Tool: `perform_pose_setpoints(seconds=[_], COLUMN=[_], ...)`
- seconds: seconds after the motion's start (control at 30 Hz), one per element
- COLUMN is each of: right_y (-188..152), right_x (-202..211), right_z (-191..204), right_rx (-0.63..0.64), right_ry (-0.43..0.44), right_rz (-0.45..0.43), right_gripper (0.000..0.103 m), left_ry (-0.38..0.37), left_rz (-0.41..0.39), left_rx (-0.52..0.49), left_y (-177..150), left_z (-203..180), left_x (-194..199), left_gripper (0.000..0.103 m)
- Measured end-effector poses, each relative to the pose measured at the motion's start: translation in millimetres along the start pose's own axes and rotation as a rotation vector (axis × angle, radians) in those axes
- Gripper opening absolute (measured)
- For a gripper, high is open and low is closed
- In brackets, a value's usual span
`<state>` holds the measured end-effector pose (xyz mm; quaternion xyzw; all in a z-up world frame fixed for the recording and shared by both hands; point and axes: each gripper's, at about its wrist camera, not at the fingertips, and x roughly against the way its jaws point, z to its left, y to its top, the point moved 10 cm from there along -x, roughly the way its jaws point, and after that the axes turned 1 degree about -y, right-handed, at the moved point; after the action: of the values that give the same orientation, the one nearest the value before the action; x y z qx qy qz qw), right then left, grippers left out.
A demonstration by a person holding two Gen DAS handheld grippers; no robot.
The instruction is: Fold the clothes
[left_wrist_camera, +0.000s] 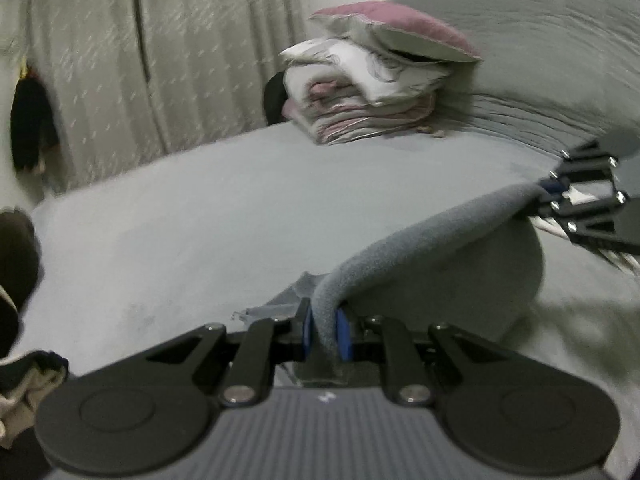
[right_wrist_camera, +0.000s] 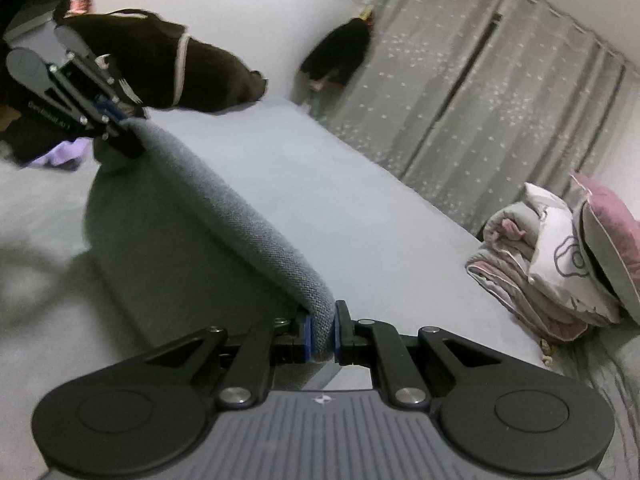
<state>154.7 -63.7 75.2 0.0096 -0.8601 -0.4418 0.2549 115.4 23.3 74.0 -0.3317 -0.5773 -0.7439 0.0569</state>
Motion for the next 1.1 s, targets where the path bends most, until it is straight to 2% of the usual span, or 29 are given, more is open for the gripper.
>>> perform_pose_setpoints(seconds=[0.13,0.3,0.6,0.73,0.77,0.8,0.83,0.87,0.97,1.1], right_y=[2.8,-13.8,-36.7,-43.7,-45.3,-46.7,-48.9,-51.1,-55.5,-55.9], right_x=[-42.1,-87.6,-125.1,-137.8,-140.5,-142.3,-142.2,-141.2,-136.3,-131.9], right_z=[-7.3,-15.1,-30.1,-30.6,-29.6,-29.5,-31.0,-34.0,-40.7,-44.0], right_rx=[-0.042,-0.096,-0.186,-0.210,-0.212,-0.209,-0.209,-0.214,-0.247,-0.354], right_ry=[-0.005,0.013,0.053,0.062,0.062,0.052,0.029,0.005,-0.008,0.048], right_rz=[0.056,0.145,0.209,0.223,0.224,0.225,0.229,0.232,0.234,0.232], right_gripper=[0.009,0.009,0.009,0.009,0.010,0.012,0.015,0.023,0.024,0.024], left_ry=[0.025,0.072,0.096,0.122,0.134,0.158,0.182,0.206,0.250,0.210], left_rz=[0.057,0.128,0.153,0.172,0.175,0.172,0.170,0.167,0.148,0.149], left_rx=[0.047,0.098,0.152,0.184,0.189,0.192,0.195,0.197,0.270,0.351], left_y=[0.5,-7.7,-10.2,-14.6,-15.9,-17.1,-18.3,-19.5,-19.3,-22.0], left_z=[19.1,31.0,43.4,51.2,53.6,58.5,63.4,68.3,85.8,93.5], left_x=[-43.4,-92.7,-132.2,-145.1,-147.1,-146.2,-145.2,-144.2,-138.6,-131.7], left_gripper=[0.013,0.013,0.014,0.023,0.030,0.038,0.039,0.039,0.049,0.049])
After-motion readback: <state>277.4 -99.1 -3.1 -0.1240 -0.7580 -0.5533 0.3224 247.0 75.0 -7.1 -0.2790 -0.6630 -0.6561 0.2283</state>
